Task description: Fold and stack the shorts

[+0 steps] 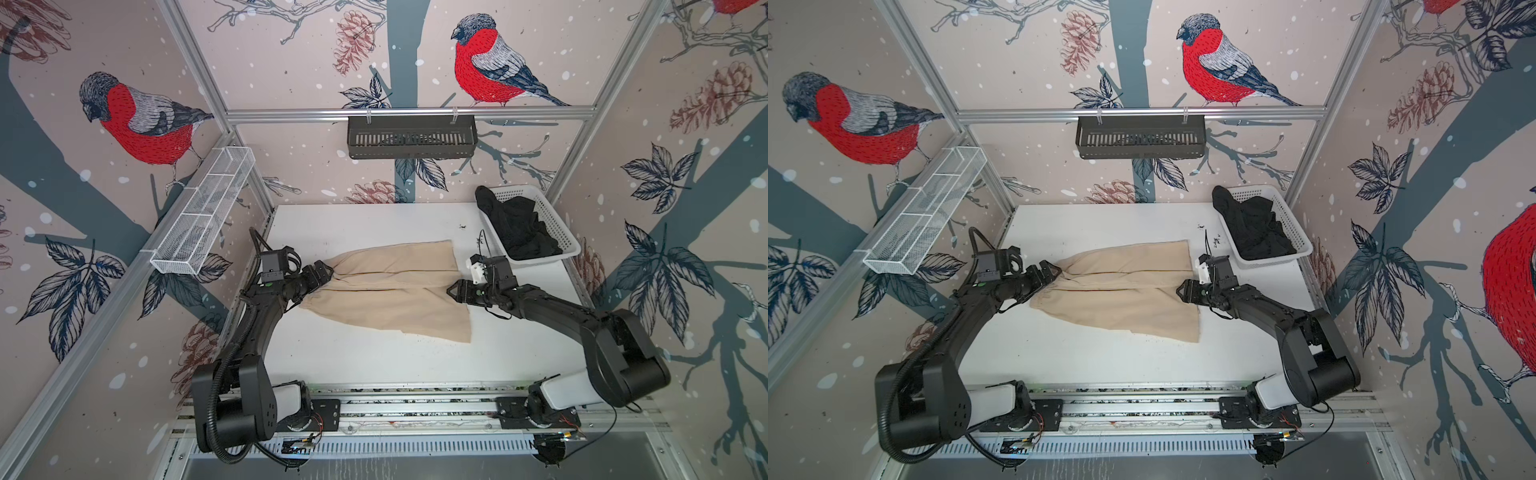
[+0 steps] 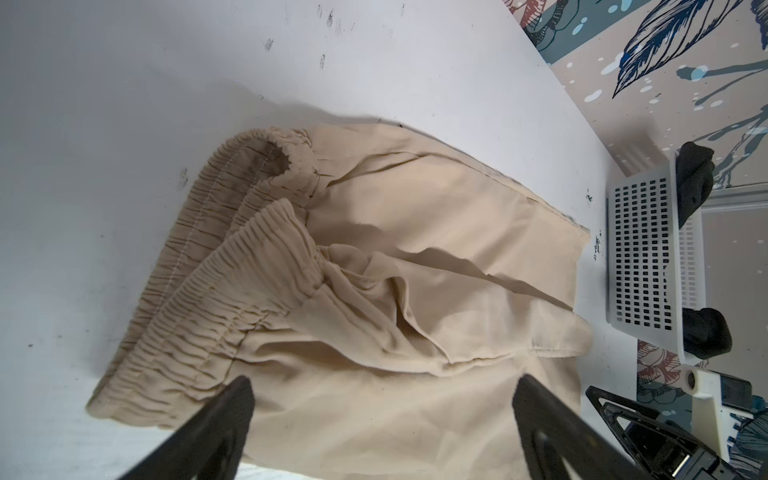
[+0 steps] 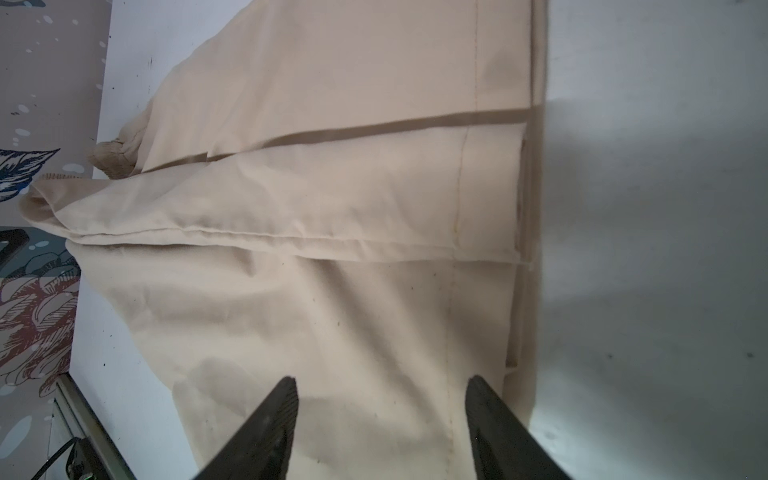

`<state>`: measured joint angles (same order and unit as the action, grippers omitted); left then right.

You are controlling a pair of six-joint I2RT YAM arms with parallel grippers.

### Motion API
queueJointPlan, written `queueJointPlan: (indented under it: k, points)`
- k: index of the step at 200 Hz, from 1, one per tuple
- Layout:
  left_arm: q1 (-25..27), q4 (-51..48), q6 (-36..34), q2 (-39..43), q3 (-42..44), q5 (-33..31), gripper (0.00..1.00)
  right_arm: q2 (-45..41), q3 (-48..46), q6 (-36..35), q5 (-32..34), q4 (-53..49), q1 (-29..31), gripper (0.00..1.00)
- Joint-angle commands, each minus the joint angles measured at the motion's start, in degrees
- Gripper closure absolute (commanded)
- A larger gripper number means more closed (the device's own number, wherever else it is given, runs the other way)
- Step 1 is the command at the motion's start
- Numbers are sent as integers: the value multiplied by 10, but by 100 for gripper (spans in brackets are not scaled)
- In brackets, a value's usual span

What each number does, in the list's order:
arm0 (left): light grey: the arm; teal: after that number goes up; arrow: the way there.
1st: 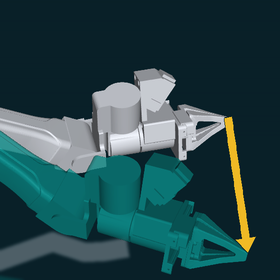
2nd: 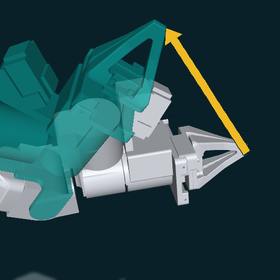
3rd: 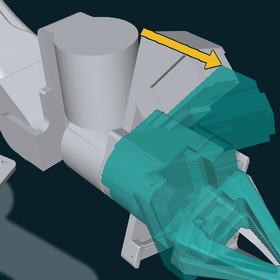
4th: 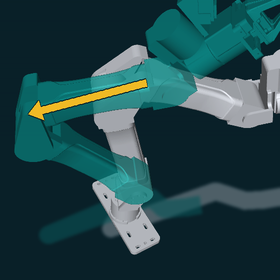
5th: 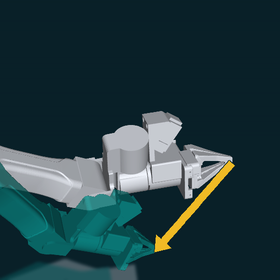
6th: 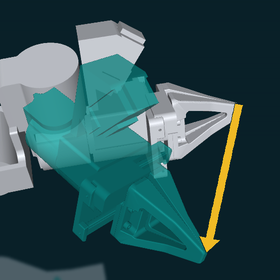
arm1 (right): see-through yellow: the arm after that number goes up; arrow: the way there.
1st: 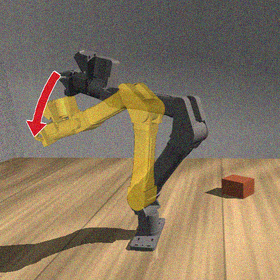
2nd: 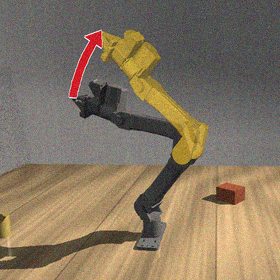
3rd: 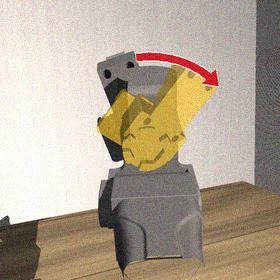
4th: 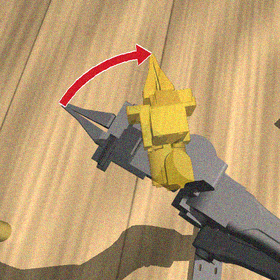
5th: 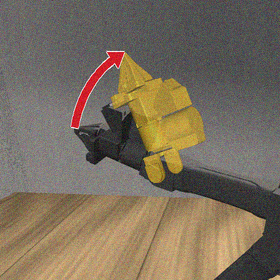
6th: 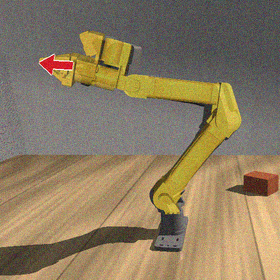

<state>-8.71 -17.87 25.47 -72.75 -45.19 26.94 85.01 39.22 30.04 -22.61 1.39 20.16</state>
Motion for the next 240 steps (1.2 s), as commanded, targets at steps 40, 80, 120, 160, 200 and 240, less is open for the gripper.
queueJointPlan:
  k: [40,80,120,160,200,240]
  points:
    - [1,51,0,-44,-15,-2,3,88,55,-1,-21,74,-13,30]
    - [1,48,-12,-71,-39,-18,2,146,101,-7,-27,81,-19,31]
    - [0,39,-28,-103,-62,-30,2,191,141,-14,-33,74,-20,48]
    - [1,46,-34,-120,-66,-26,4,209,186,-35,-10,42,-13,92]
    - [0,37,-49,-117,-79,-45,35,199,226,-66,25,-10,-6,99]
    - [1,37,-55,-116,-92,-55,59,177,256,-88,62,-56,-2,98]
